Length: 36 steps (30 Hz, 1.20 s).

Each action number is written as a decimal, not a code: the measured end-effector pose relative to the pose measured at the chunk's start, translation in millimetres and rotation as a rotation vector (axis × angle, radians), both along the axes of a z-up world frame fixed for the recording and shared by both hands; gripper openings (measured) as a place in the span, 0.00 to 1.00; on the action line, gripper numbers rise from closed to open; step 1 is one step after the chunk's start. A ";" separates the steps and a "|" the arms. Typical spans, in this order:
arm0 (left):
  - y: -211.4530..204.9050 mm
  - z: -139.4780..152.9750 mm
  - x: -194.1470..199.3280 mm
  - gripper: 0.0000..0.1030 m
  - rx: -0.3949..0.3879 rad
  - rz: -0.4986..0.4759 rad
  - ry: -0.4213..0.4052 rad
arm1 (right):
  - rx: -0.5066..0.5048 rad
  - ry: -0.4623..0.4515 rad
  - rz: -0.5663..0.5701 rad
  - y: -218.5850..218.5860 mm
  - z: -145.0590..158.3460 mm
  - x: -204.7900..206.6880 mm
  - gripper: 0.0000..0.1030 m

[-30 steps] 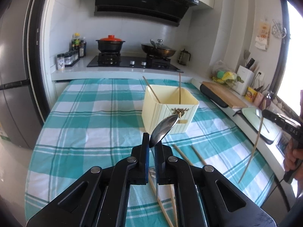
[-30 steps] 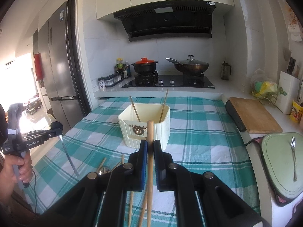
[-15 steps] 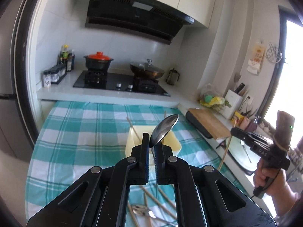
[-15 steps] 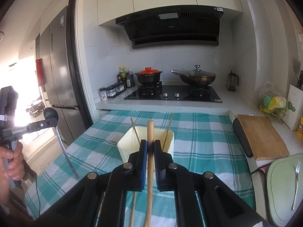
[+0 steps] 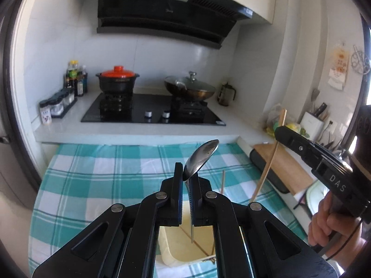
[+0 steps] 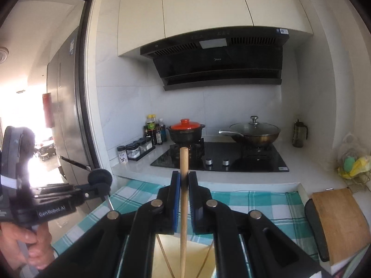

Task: Organize utensils
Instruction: 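Lift the spoon and chopstick and carry both over the holder, then open both tools to drop the spoon and chopstick into the holder, then withdraw both tools back over the remaining utensils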

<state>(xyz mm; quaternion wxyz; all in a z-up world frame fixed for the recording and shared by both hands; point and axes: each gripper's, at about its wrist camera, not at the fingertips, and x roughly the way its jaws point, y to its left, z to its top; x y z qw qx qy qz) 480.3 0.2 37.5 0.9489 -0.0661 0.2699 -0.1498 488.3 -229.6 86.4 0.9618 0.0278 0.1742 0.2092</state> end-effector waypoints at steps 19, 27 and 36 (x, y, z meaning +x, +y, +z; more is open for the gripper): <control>9.9 -76.8 11.3 0.62 0.064 0.056 0.238 | -0.167 0.332 0.082 17.2 -103.6 41.1 0.40; 33.4 -78.5 -123.7 0.81 0.211 0.000 0.229 | -0.366 0.228 0.105 -10.5 -83.5 -71.0 0.52; 20.9 -141.9 -252.7 0.85 0.160 0.034 0.222 | -0.259 0.297 -0.128 -69.7 -157.5 -253.0 0.52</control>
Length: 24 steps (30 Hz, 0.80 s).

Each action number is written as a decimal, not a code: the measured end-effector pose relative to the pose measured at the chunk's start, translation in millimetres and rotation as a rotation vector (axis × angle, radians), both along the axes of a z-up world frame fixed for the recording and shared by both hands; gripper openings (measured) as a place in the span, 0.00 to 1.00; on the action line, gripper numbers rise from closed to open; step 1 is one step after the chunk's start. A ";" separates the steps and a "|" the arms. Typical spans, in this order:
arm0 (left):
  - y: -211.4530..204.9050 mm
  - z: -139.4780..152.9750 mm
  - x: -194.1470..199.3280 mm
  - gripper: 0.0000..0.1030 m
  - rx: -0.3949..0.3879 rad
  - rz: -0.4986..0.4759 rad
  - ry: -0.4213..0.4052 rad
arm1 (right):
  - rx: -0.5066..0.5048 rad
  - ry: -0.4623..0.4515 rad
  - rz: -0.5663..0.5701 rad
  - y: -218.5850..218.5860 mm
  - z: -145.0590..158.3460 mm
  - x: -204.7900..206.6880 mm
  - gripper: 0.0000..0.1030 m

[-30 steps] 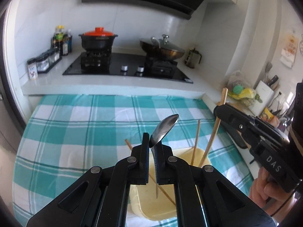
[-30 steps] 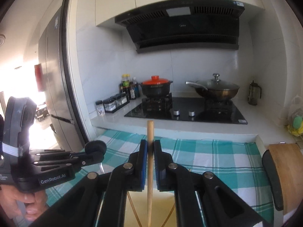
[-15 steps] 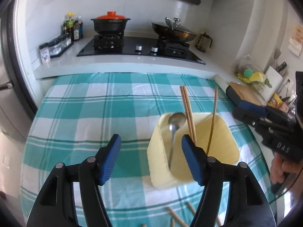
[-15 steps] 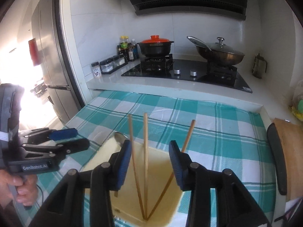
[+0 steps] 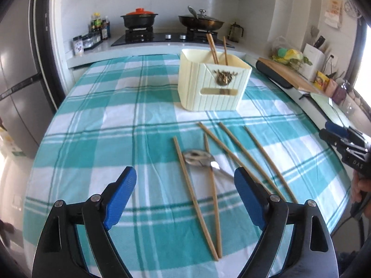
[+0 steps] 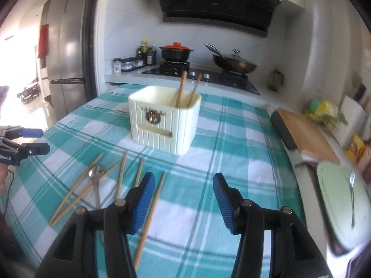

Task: Organize utensils
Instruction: 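Withdraw both tools back over the remaining utensils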

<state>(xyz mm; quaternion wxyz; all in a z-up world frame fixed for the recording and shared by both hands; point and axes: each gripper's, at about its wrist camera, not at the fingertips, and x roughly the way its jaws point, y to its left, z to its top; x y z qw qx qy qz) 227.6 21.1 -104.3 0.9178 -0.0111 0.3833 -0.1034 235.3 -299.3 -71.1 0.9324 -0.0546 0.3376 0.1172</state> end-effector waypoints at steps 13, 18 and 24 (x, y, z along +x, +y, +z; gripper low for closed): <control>-29.3 -26.4 -36.7 0.86 0.062 0.007 -0.040 | 0.048 0.112 -0.181 -33.7 -64.9 -47.9 0.52; -36.5 -32.0 -43.1 0.87 0.062 -0.004 -0.027 | 0.055 0.091 -0.165 -24.4 -66.2 -52.2 0.52; -47.4 -33.9 -48.6 0.87 0.073 -0.016 -0.022 | 0.059 0.080 -0.165 -21.5 -67.5 -54.7 0.52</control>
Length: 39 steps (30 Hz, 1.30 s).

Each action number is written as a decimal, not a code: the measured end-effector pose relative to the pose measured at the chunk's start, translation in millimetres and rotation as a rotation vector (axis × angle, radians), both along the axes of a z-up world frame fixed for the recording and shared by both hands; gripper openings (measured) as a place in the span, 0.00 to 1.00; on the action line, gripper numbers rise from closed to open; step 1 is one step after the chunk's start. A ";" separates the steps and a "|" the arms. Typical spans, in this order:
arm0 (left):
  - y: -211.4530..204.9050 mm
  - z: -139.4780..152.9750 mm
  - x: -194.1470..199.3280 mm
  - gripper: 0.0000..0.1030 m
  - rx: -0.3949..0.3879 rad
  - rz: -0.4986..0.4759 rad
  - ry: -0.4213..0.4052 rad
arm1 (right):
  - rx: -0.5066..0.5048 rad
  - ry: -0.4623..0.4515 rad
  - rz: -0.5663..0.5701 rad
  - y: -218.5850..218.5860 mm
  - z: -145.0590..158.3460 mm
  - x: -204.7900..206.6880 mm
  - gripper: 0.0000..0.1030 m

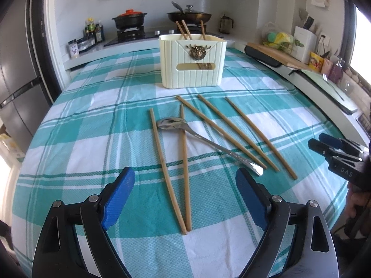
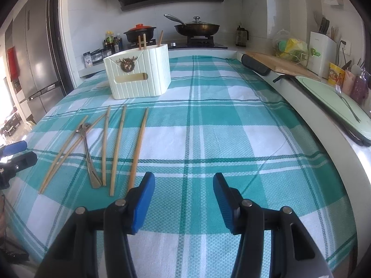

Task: Organize utensils
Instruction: 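Withdraw both tools back over the remaining utensils, then lower both open tools toward the loose bamboo chopsticks on the cloth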

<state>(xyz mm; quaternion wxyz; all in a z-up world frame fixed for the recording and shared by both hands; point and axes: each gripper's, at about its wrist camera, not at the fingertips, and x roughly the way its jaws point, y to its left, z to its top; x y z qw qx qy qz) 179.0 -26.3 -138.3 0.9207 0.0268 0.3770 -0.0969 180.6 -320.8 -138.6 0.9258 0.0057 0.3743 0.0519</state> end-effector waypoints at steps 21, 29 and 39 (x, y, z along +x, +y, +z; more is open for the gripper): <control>2.3 -3.3 -24.4 0.91 0.028 0.014 -0.048 | -0.049 -0.053 -0.017 1.5 3.4 -29.3 0.52; 28.5 -26.4 -20.0 0.91 0.003 0.083 0.030 | -0.060 0.002 -0.002 5.9 -12.7 -38.8 0.52; 51.1 -27.6 -7.5 0.91 -0.007 0.151 0.042 | -0.048 0.008 0.044 18.4 -8.0 -25.7 0.52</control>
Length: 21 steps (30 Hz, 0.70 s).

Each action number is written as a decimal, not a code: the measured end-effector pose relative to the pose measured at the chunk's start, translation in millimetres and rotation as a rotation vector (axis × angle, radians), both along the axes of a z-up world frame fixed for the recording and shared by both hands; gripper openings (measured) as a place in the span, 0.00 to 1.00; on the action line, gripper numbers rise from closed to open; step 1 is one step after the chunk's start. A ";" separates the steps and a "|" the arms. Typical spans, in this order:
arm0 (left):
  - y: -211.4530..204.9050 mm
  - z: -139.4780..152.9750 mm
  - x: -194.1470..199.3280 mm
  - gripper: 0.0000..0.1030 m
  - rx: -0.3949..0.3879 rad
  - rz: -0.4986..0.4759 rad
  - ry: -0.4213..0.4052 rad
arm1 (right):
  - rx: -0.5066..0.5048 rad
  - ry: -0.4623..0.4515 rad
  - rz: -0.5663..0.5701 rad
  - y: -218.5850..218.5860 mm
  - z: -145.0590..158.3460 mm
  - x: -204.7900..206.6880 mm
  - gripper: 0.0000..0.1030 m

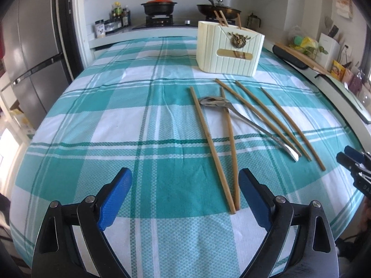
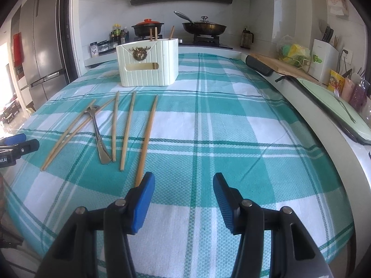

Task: Organize utensils
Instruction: 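Lower both open tools toward the loose bamboo chopsticks on the cloth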

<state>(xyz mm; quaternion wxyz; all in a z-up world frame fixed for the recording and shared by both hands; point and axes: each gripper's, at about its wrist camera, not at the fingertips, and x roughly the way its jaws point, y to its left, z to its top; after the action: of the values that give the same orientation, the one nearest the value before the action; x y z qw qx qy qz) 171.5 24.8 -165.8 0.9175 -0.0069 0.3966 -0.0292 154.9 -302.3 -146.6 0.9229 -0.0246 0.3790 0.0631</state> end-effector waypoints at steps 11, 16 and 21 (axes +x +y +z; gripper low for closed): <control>7.6 0.2 28.4 0.91 0.007 0.022 0.016 | 0.048 0.024 0.079 18.9 6.3 22.8 0.51; 5.3 1.1 51.0 0.91 0.008 0.014 0.021 | 0.023 0.044 0.161 39.7 10.0 51.8 0.45; -4.3 -2.3 73.8 0.91 0.042 0.001 0.036 | 0.007 0.071 0.194 49.9 5.1 80.2 0.40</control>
<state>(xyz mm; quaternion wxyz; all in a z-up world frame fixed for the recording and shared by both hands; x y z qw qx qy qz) 245.3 20.5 -168.2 0.9101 0.0116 0.4138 -0.0203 235.2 -252.4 -141.5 0.8986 -0.0555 0.4069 0.1543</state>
